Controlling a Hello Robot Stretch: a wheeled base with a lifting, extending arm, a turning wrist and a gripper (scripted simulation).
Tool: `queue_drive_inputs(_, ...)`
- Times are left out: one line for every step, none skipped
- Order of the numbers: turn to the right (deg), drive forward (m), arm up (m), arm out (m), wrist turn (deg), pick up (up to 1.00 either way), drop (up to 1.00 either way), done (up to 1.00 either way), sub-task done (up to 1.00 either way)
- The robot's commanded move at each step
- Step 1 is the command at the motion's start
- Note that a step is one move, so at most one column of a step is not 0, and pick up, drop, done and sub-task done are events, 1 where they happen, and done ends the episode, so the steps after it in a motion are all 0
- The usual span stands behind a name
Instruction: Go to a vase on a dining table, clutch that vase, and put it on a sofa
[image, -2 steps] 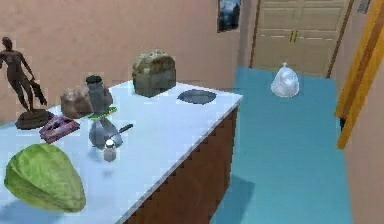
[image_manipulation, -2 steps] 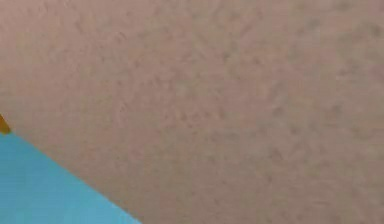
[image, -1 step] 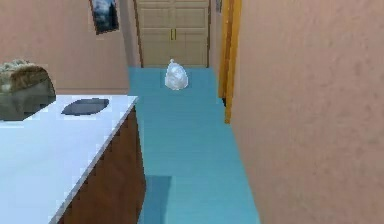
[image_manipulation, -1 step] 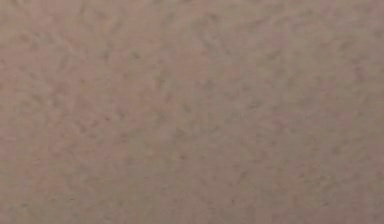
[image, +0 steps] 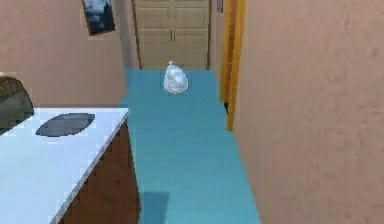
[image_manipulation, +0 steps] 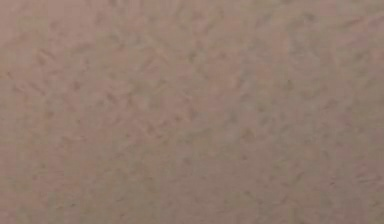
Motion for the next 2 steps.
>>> queue_drive_inputs(0.0,1.00,0.00,0.00,0.0,0.00,0.00,0.00,0.00)
queue_drive_inputs(0.0,1.00,0.00,0.00,0.0,0.00,0.00,0.00,0.00)
